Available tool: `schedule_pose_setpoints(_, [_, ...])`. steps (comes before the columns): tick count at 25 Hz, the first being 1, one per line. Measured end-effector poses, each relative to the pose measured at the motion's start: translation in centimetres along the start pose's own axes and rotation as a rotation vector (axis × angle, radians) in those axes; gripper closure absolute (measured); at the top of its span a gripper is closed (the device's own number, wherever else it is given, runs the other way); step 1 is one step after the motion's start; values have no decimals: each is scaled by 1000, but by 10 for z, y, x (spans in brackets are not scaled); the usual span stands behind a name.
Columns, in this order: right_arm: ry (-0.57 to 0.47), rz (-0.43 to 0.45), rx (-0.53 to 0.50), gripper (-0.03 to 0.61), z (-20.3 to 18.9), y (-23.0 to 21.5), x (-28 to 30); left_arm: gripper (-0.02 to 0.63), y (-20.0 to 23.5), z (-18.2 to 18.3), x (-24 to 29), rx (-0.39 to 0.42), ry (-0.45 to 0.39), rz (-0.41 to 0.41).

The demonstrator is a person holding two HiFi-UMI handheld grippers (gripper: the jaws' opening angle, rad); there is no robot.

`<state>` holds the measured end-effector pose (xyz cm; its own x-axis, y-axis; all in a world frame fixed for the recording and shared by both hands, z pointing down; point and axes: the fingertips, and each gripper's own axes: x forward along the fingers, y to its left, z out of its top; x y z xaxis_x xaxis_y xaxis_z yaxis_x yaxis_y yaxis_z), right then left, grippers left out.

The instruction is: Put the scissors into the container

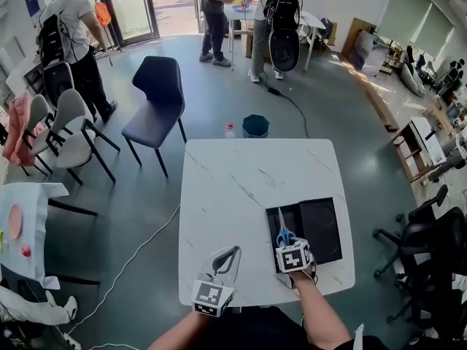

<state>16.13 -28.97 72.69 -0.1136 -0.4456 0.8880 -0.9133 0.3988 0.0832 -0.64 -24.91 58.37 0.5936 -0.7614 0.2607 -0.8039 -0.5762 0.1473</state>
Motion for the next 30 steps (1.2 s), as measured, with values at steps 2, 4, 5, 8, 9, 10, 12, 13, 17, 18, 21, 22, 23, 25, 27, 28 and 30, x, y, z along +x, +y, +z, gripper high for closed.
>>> schedule_pose_setpoints(2, [17,-2,-3,495,-2,1,5,604,2,0,-3,-2,-3,0])
schedule_pose_setpoints(4, [49,6,9,495,-7,4,10,604,3,0,-4,-3,-4,-1])
schedule_pose_setpoints(5, [63,7,16,495,-10,5,11,604,4,1,-5,-4,-5,-2])
schedule_pose_setpoints(8, [69,0,11,495,-10,5,18,604,7,-1,-7,-7,-7,-4])
schedule_pose_setpoints(9, [75,2,19,495,-12,6,20,604,8,-2,-9,-9,-6,-4])
schedule_pose_setpoints(10, [79,4,24,495,-14,6,23,604,9,-2,-10,-13,-6,-2])
schedule_pose_setpoints(12, [86,2,16,495,-14,5,26,604,10,-4,-12,-18,-3,-1])
schedule_pose_setpoints(13, [97,5,17,495,-16,5,27,604,11,-5,-13,-14,-2,-3])
schedule_pose_setpoints(17, [133,2,32,492,-21,6,31,604,16,0,-15,-12,-2,7])
schedule_pose_setpoints(18, [145,2,38,491,-23,7,31,604,17,3,-15,-16,-4,13])
schedule_pose_setpoints(21, [142,5,60,483,-22,11,26,604,17,-2,-15,-11,-2,4])
schedule_pose_setpoints(22, [103,-1,44,471,-12,10,21,604,16,-3,-15,-8,1,-1])
schedule_pose_setpoints(23, [58,-8,26,455,-1,8,15,604,15,-4,-14,-7,3,-4])
schedule_pose_setpoints(25, [-17,-15,10,443,17,7,1,604,12,-3,-15,-8,5,-5])
schedule_pose_setpoints(27, [-78,-15,5,440,29,9,-17,604,10,-2,-15,-1,3,-6])
schedule_pose_setpoints(28, [-115,-17,3,440,34,9,-27,604,8,-1,-15,2,1,-6])
schedule_pose_setpoints(30, [-215,-32,3,472,49,10,-51,604,5,0,-16,5,-1,-8])
